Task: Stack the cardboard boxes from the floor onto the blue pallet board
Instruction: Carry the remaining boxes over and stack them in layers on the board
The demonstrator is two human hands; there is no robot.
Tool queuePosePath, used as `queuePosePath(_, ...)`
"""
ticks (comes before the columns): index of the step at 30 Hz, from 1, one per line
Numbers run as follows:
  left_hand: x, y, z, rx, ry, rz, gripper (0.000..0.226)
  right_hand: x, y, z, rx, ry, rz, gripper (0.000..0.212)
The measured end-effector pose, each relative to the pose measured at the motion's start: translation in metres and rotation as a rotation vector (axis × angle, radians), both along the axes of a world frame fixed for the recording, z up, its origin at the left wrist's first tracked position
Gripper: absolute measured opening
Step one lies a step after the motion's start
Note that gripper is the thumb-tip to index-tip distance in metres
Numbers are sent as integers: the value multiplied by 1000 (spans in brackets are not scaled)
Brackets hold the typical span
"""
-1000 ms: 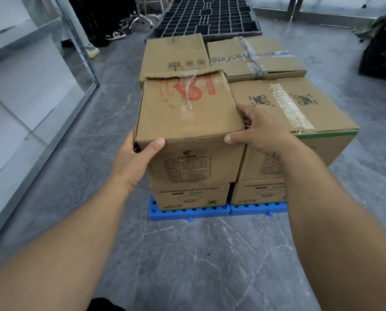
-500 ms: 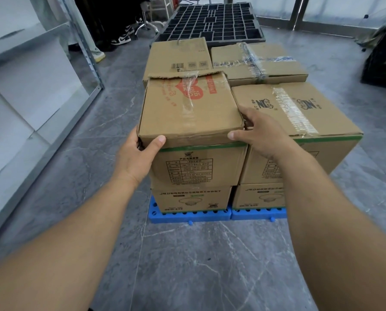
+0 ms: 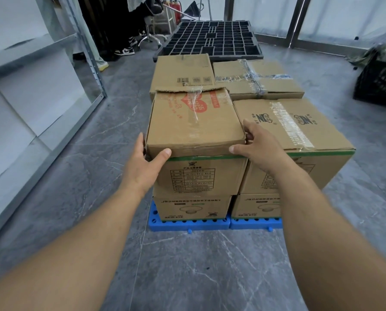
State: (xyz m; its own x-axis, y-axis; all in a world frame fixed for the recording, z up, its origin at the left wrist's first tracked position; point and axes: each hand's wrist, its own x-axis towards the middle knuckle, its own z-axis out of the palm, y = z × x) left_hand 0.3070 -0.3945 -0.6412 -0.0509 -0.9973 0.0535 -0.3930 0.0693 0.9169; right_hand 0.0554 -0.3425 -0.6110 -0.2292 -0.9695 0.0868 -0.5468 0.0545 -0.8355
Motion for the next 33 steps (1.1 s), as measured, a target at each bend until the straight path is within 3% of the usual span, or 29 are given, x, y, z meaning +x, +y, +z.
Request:
queuePosePath(3, 7, 2, 0, 22, -25, 9, 90, 5, 5, 1, -7, 39, -40, 49)
queuePosePath(8, 20, 8, -7, 50, -5, 23, 91, 8, 16, 6, -16, 152, -215, 78)
queuePosePath(10, 22, 12, -12, 60, -5, 32, 90, 13, 23, 7, -81, 181, -304, 66)
queuePosePath(12, 22, 18, -17, 74, 8, 38, 88, 22, 31, 5, -153, 153, -364, 41)
queuePosePath(15, 20, 27, -26, 102, 28, 44, 85, 38, 41, -7, -122, 62, -393, 12)
queuePosePath(23, 17, 36, -70, 238, 28, 64, 78, 51, 64, -69, 273, 123, -377, 19)
queuePosePath(27, 22, 29, -98, 377, -34, 88, 76, 37, 66, -94, 434, 33, -405, 27)
queuePosePath(33, 13, 9, -122, 417, -109, 81, 63, 23, 48, -121, 460, -1, -394, 32)
